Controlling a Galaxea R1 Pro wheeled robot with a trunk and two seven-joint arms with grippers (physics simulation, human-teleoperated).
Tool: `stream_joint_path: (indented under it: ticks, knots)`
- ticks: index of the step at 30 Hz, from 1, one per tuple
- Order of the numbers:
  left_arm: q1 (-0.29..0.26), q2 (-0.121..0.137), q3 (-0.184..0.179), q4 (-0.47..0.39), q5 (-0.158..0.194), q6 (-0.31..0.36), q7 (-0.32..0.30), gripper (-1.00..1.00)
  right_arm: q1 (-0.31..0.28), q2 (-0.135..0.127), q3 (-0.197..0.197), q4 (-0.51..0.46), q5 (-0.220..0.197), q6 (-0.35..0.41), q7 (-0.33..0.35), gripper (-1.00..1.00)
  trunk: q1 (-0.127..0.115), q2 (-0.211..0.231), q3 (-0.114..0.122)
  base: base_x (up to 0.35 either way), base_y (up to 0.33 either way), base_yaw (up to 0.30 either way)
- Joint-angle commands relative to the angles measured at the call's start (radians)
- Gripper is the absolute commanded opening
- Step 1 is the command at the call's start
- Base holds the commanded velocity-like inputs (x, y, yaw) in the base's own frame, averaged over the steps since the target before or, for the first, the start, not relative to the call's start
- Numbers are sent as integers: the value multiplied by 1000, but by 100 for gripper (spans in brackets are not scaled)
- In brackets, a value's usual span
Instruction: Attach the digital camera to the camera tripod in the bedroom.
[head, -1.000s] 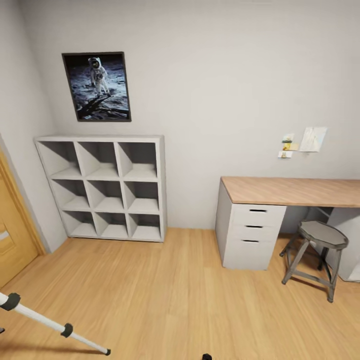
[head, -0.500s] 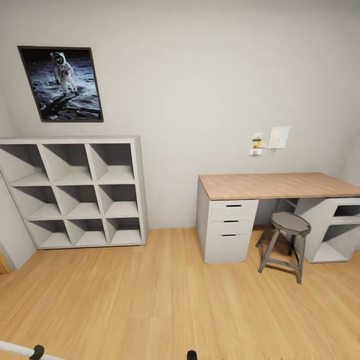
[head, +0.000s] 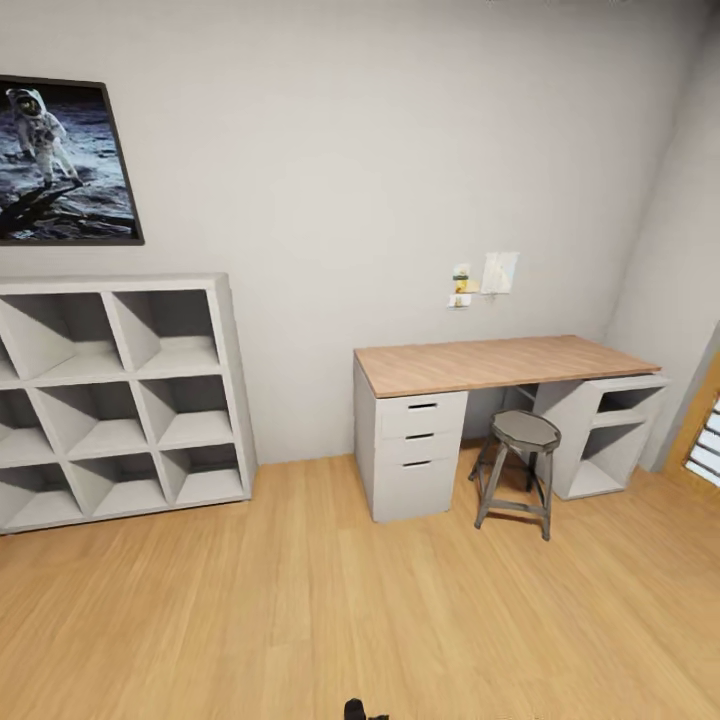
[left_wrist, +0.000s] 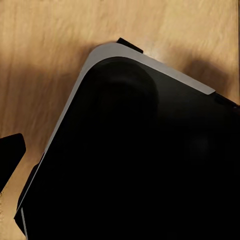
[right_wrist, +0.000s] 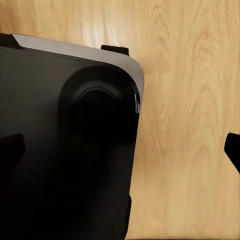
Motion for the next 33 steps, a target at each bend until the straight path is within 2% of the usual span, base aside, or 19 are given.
stream_joint_path:
  ticks: [1, 33]
  knots:
    - [1, 0, -9, -2, 7, -2, 3, 100, 0, 0, -6, 0, 10, -2, -1, 100, 0, 0, -1, 0, 0, -290]
    - [1, -1, -7, -2, 7, -3, 3, 100, 0, -1, -6, 0, 9, -2, -1, 100, 0, 0, -1, 0, 0, -290]
